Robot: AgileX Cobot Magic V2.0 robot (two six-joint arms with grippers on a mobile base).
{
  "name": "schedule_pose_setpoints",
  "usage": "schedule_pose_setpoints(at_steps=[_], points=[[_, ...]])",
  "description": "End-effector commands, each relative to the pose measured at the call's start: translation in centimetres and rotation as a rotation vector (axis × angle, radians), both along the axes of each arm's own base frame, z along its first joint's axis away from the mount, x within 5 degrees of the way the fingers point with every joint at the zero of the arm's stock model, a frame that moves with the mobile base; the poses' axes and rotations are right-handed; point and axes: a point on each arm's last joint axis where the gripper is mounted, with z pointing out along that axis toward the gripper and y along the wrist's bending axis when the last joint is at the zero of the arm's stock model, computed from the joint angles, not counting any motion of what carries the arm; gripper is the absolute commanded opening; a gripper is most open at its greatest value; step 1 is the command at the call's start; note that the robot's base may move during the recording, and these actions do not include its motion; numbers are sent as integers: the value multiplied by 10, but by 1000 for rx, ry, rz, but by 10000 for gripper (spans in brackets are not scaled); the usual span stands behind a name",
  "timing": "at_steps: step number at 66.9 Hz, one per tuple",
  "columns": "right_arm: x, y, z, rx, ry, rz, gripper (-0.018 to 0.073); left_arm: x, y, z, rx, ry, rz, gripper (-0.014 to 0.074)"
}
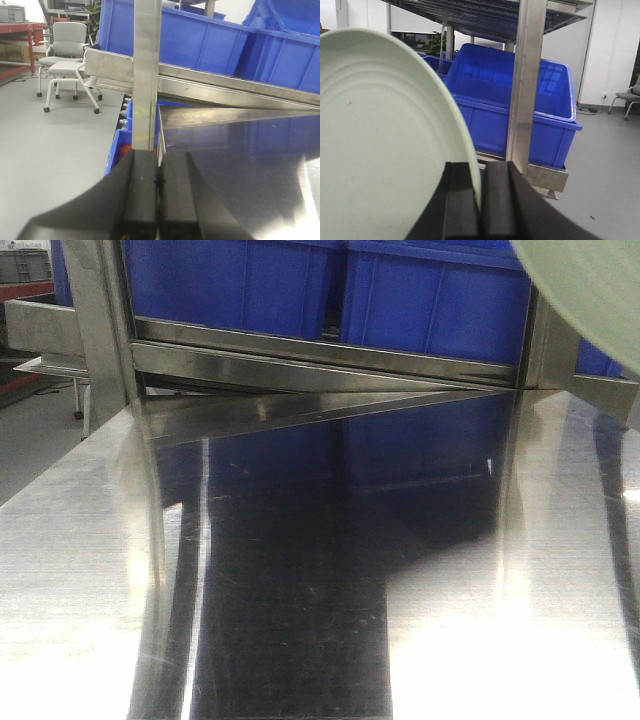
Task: Place green plate on second shelf with right arm
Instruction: 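Hold the plate in the right gripper while the base turns away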
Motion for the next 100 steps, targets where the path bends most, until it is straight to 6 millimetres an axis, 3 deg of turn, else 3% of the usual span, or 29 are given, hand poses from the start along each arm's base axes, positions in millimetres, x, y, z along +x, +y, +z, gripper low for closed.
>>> schedule_pose_setpoints(at_steps=[1,100], points=[[-4,0,18,9,-121,-1,53,0,0,-5,-11,-58,-4,131],[-4,0,18,9,-120,0,53,0,0,-5,-11,-58,-4,131]])
